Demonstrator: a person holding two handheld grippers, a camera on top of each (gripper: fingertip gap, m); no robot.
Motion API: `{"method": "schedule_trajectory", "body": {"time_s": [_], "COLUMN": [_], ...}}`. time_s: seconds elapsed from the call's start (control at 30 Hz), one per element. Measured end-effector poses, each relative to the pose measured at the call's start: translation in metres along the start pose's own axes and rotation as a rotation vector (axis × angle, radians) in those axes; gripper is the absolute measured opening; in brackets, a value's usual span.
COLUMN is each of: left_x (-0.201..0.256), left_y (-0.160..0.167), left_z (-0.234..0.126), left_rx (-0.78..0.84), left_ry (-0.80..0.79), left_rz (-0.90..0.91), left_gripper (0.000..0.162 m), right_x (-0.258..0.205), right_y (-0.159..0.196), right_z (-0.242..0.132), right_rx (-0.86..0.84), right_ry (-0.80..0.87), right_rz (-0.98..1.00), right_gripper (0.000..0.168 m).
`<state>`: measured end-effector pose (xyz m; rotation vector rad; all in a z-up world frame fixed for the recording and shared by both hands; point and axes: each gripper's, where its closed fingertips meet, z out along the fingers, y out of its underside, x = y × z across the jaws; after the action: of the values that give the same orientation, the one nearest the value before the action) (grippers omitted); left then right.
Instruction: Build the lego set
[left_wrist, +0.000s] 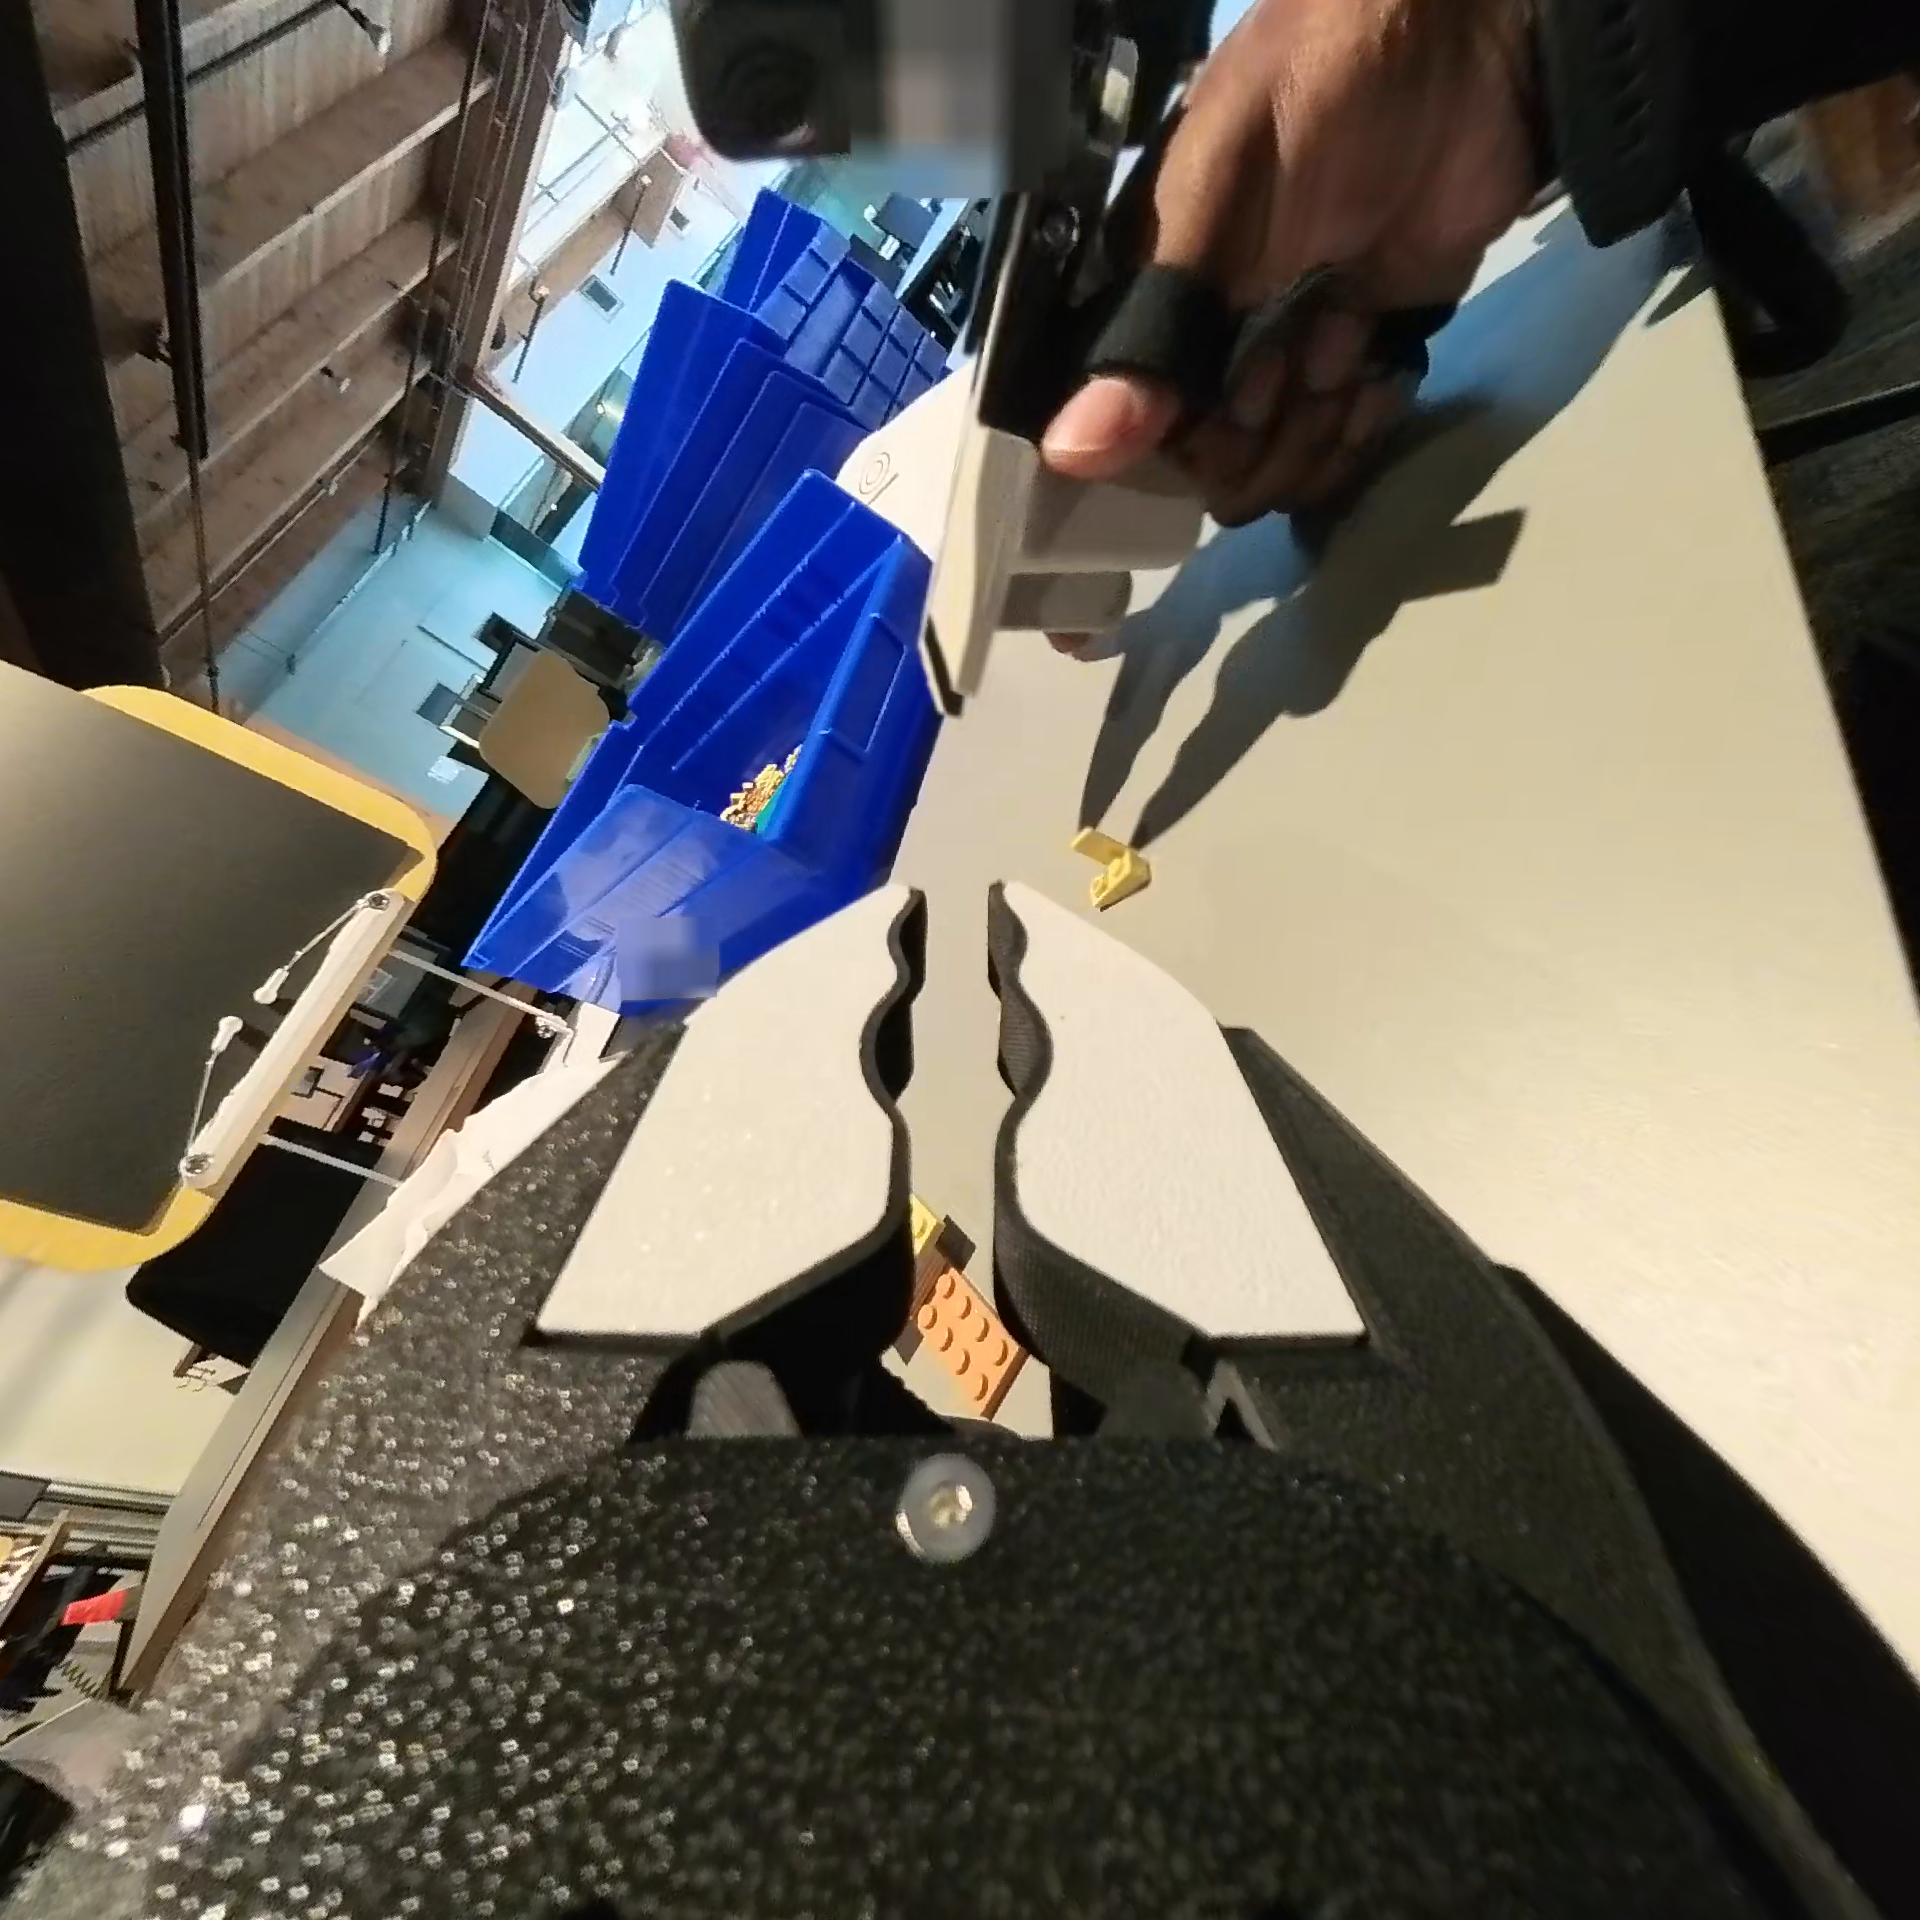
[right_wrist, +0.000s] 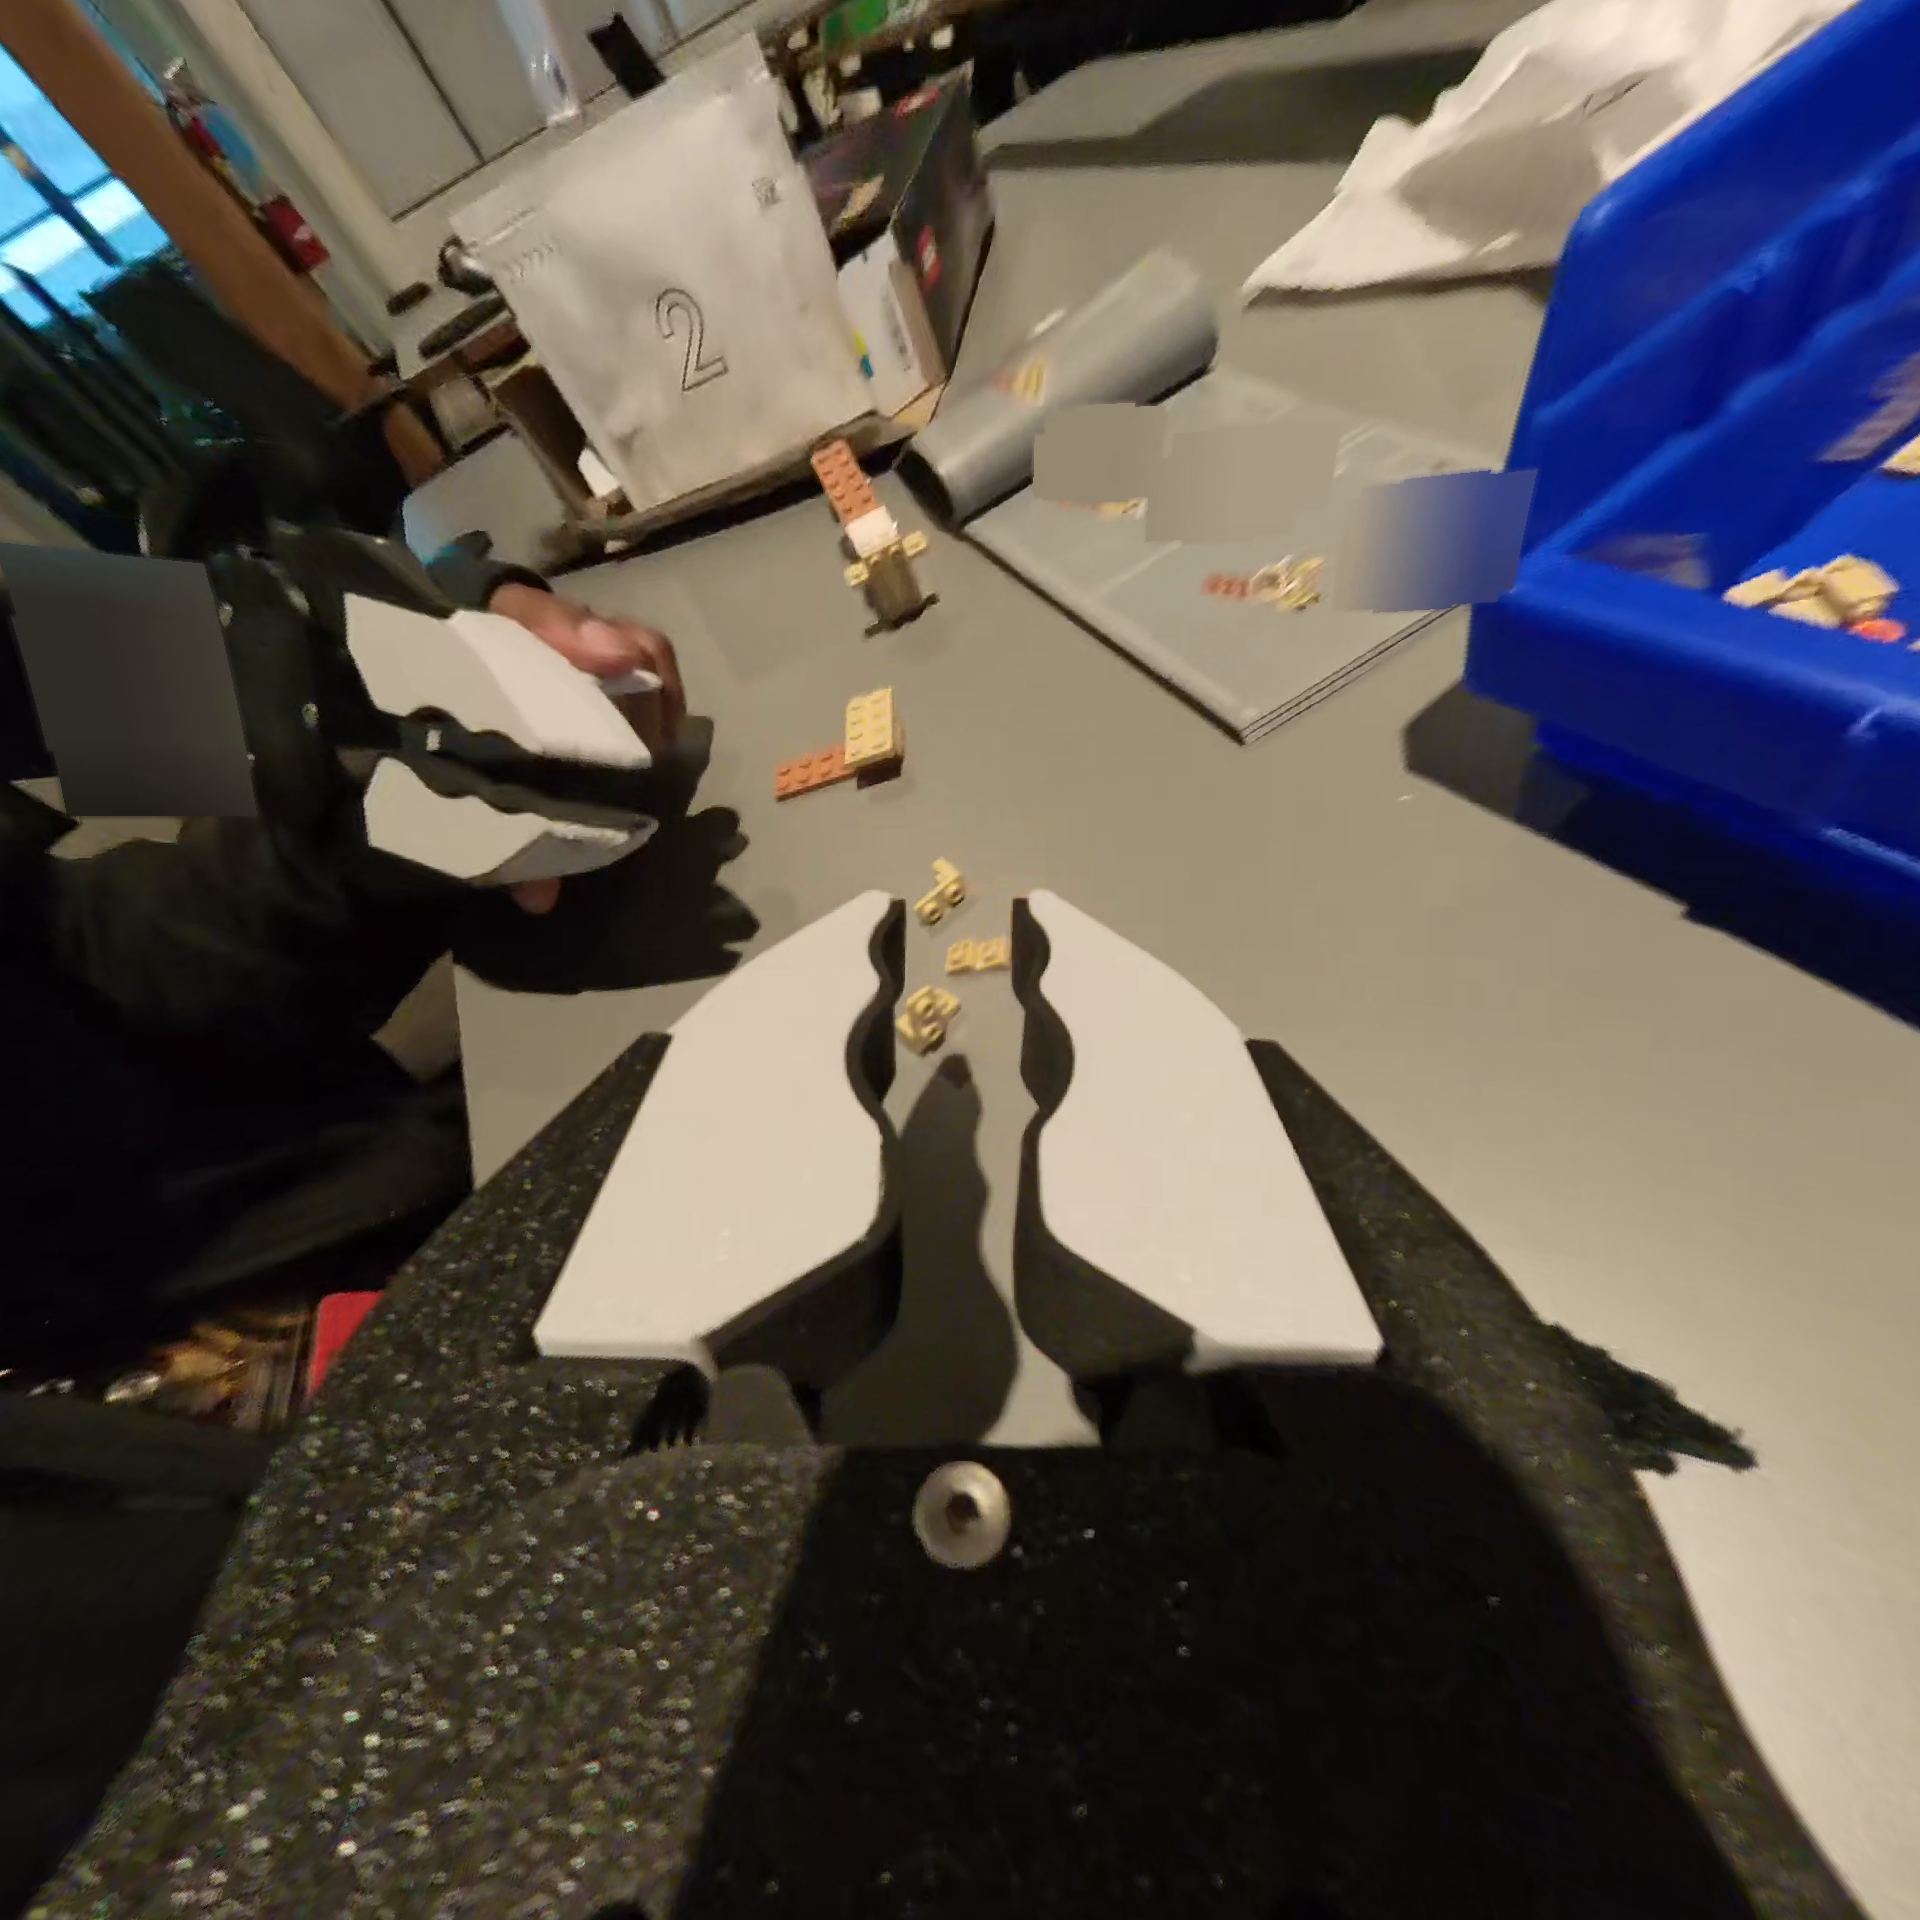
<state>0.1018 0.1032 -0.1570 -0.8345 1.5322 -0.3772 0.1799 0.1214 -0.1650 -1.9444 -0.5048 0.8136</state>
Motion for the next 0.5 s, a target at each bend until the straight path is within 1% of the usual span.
{"method": "schedule_trajectory", "body": {"time_s": [0.07, 0.1, 0.17, 0.23, 0.33, 0.37, 0.43, 0.5], "left_x": [0.0, 0.0, -0.001, -0.003, -0.007, -0.009, -0.013, -0.022], "left_y": [0.001, 0.002, 0.003, 0.006, 0.006, 0.004, -0.007, -0.027], "left_z": [0.001, 0.001, 0.001, 0.001, 0.0, -0.001, -0.004, -0.009], "left_rx": [-0.007, -0.012, -0.021, -0.031, -0.029, -0.016, 0.053, 0.181], "left_ry": [0.003, 0.003, 0.0, -0.001, -0.015, -0.016, -0.015, -0.013], "left_rz": [0.0, -0.002, -0.014, -0.035, -0.069, -0.091, -0.171, -0.329], "left_gripper": [0.011, 0.01, 0.01, 0.01, 0.01, 0.01, 0.009, 0.009], "right_x": [0.001, 0.001, -0.003, -0.009, -0.015, -0.02, -0.032, -0.046], "right_y": [-0.003, -0.007, -0.024, -0.037, -0.058, -0.066, -0.085, -0.102], "right_z": [0.002, 0.003, 0.003, 0.004, 0.005, 0.003, -0.007, -0.017], "right_rx": [0.006, 0.023, 0.101, 0.144, 0.233, 0.295, 0.48, 0.658], "right_ry": [0.029, 0.059, 0.124, 0.157, 0.209, 0.193, 0.111, -0.017], "right_rz": [-0.04, -0.087, -0.203, -0.274, -0.344, -0.333, -0.242, -0.111], "right_gripper": [0.022, 0.028, 0.035, 0.047, 0.069, 0.073, 0.08, 0.089]}}
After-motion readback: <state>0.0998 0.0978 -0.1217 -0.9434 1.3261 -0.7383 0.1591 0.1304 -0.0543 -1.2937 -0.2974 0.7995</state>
